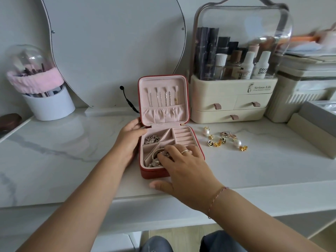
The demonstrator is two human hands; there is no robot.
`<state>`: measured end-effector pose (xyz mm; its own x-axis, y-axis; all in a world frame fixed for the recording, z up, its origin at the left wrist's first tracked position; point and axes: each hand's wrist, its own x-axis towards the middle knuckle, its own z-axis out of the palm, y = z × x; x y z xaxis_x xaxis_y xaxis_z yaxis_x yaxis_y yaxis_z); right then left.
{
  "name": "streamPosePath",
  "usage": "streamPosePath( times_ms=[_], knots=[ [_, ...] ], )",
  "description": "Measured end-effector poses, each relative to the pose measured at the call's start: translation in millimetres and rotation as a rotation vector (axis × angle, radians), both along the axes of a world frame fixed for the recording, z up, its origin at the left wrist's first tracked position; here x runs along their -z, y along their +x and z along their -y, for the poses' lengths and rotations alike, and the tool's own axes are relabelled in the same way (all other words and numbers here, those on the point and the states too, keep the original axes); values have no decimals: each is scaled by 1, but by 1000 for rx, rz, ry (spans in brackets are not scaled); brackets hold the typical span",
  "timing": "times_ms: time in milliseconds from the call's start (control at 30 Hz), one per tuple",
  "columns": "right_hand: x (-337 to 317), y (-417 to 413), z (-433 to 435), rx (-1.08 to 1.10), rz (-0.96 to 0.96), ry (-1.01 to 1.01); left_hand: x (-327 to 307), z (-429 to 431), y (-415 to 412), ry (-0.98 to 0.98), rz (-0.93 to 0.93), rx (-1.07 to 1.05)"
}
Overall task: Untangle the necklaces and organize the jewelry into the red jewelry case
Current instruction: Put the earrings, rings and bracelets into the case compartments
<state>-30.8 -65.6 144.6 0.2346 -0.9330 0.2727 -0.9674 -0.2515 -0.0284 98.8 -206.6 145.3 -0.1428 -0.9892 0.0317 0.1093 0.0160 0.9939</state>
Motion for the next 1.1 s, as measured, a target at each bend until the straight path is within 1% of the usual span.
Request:
streamPosePath(
  times_ms=[100,133,200,267,300,367,400,467,533,633,667,733,833,900,967,1000,1067,1100],
  knots=[
    [-8,-3,-1,-65,37,27,-2,-4,-1,-23,-4,6],
    [-11,-7,-1,-117,110,26,-1,-3,0,-22,-3,11],
    [-16,-21,0,-195,362,30,0,-2,1,-4,-12,36],
    [-21,-44,6,-147,575,-67,1,-2,1,12,-10,26],
    [-23,-58,13,-61,614,-129,1,-2,1,13,11,-1],
    [-28,-92,29,144,570,-179,1,1,0,9,54,-35],
    [-31,-108,38,223,539,-161,0,4,-1,18,69,-34],
    [-35,-132,54,298,498,-79,-2,14,-3,56,82,-31],
    [-37,-139,66,314,446,25,-8,25,-7,82,83,-16],
    [-36,-137,77,318,302,131,-17,34,-17,122,49,-13],
    [-35,-136,79,316,258,140,-18,36,-19,145,18,-18],
    [-32,-136,82,309,238,144,-17,40,-22,161,-25,-21],
    [-26,-137,85,295,233,146,-11,44,-21,137,-6,-21],
    [-25,-138,84,282,219,137,-7,48,-19,130,-38,-26],
    [-31,-136,83,257,258,83,-5,53,-17,133,-69,-12],
    [-36,-134,83,227,321,53,-4,55,-17,142,-93,6],
    [-49,-125,85,113,526,32,-4,58,-19,170,-158,33],
    [-55,-118,87,50,631,59,-4,60,-19,180,-175,50]
  ],
)
